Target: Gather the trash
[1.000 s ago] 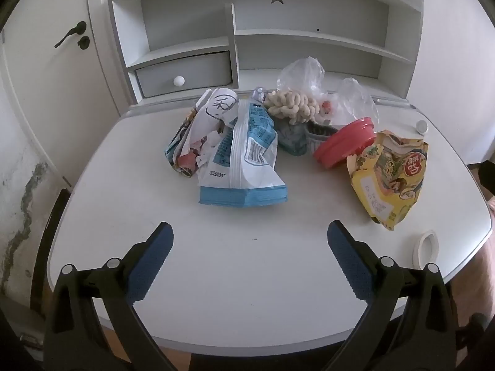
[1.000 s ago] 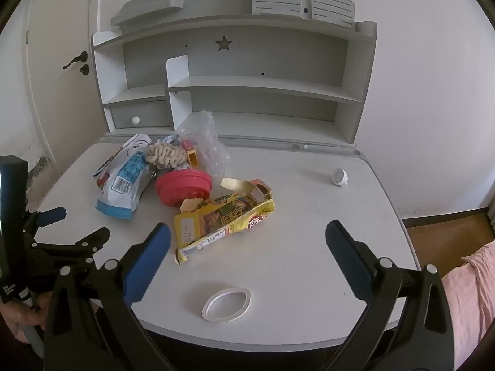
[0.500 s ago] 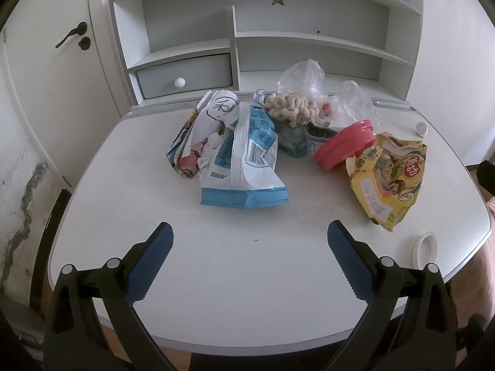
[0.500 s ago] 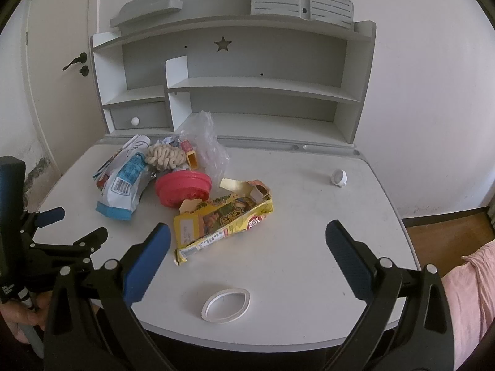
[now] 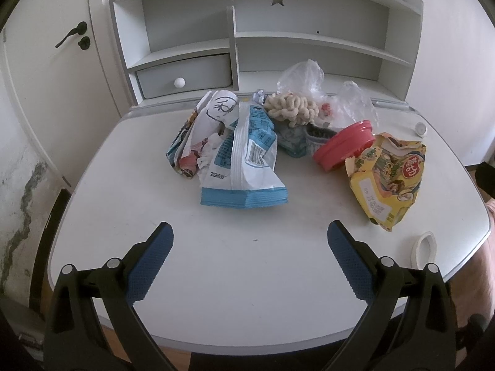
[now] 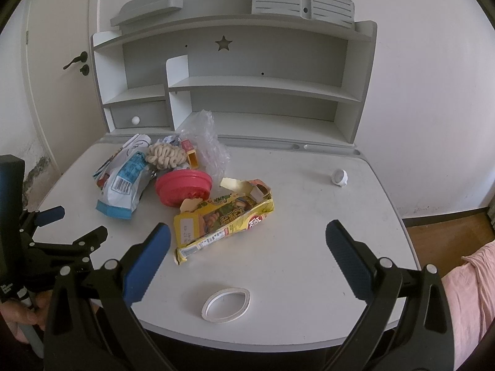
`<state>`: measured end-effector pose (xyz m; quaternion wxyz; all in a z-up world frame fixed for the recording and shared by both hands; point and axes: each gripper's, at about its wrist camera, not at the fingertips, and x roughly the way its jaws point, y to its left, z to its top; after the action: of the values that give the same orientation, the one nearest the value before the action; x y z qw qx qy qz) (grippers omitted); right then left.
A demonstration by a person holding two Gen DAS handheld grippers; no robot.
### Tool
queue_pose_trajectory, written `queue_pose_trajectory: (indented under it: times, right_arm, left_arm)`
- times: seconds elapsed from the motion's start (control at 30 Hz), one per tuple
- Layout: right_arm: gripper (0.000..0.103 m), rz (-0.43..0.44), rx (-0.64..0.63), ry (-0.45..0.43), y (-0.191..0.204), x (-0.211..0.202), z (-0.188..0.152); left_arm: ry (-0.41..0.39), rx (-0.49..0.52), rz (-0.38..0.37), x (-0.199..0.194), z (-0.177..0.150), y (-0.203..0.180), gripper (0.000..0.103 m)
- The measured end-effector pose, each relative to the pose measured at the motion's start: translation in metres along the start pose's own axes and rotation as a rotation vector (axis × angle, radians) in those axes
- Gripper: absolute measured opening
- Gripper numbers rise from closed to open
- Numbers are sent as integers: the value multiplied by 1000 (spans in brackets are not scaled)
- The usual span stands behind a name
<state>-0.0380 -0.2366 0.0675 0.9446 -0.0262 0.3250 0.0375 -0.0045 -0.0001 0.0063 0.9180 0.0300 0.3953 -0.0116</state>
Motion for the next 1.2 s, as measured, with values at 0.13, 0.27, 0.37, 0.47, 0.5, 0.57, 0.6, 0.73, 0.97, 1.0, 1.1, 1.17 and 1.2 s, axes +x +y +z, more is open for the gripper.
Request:
queue_pose_trajectory:
  times: [0.13, 0.27, 0.37, 0.47, 0.5, 0.57, 0.6, 0.73, 0.97, 1.0, 1.1, 1.17, 1.2]
  right_arm:
    - [97, 1, -2, 1, 0, 0, 0]
    - [97, 2, -1, 1, 1, 1, -1]
    - [97, 1, 0, 4, 2, 1, -1]
    - [97, 2, 1, 4, 0, 0, 0]
    - [97, 3, 0, 3, 0, 0, 0]
    - [97, 2, -1, 3, 0, 1, 0]
    - [97, 2, 0, 4, 0, 1, 0]
    - [97, 1, 0, 4, 0, 1, 0]
    - [97, 1, 0, 5, 0, 1, 0]
    - [97, 1, 0, 5, 0, 1, 0]
    - [97, 1, 0, 6, 0, 1, 0]
    - [97, 1, -1, 6, 0, 1, 1]
    - [97, 2, 0, 6, 0, 1, 1]
  left_arm:
    - [4, -1, 0, 0, 0, 0, 97]
    - [6, -4, -6, 0, 0, 0, 97]
    - [6, -4, -8, -1, 0, 0, 97]
    - [8, -4, -10, 0, 0, 0, 97]
    - [8, -5, -10, 0, 0, 0, 97]
    - [7, -5, -10, 0, -1, 0, 97]
    - [8, -4, -10, 0, 0, 0, 97]
    - [8, -4, -10, 0, 0, 0, 97]
    - [8, -4, -11, 0, 0, 0, 97]
    - [8, -4, -11, 1, 0, 0, 97]
    - [7, -5, -11, 0, 0, 0, 97]
    - [7, -7, -9, 0, -1, 0, 97]
    - [8, -8, -11, 0, -1, 0, 97]
